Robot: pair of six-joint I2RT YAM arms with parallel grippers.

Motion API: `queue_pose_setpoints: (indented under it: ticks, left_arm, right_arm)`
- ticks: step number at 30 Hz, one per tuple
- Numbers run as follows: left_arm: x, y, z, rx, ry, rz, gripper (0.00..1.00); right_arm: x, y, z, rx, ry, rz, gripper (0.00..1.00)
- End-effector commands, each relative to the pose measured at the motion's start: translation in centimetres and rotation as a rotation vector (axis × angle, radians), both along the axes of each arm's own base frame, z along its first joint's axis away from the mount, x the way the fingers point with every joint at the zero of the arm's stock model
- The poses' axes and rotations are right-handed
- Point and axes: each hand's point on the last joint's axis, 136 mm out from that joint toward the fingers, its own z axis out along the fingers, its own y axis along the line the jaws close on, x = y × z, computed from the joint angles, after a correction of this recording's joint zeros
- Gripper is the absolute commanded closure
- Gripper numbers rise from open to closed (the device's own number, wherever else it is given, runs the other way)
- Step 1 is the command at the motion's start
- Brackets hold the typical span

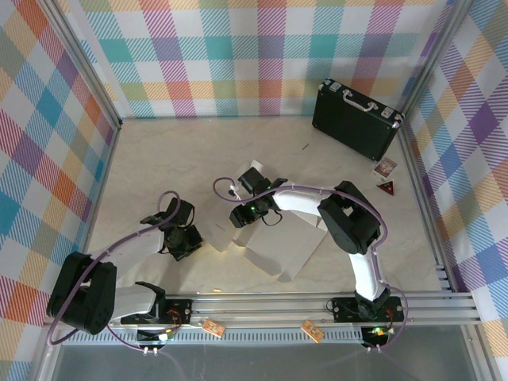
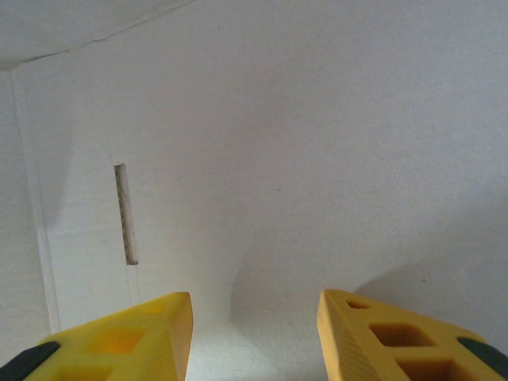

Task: Fold the paper box

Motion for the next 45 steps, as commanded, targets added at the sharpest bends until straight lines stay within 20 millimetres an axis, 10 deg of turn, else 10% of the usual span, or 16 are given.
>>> queue_pose_setpoints:
  ticks: [1,23,45]
  left_arm:
    - [5.8,-4.8,2.4,-0.170,-0.221,-0.058,0.91]
    - [11.4,-11.5,8.7,-0.393,-0.474,-0.199,0.89]
    - [13.6,-13.3,0.9,-0.367,-0.341,-0.214,0.95]
  right_arm:
    - [-2.4,-1.9,-3.2,-0.044,0.176,-0.013,0.55]
    - [-2.7,-1.9,-4.8,-0.044,0.280,-0.040,0.61]
    - [0.1,-3.9,-0.8,0.047,0.221,-0.220,0.56]
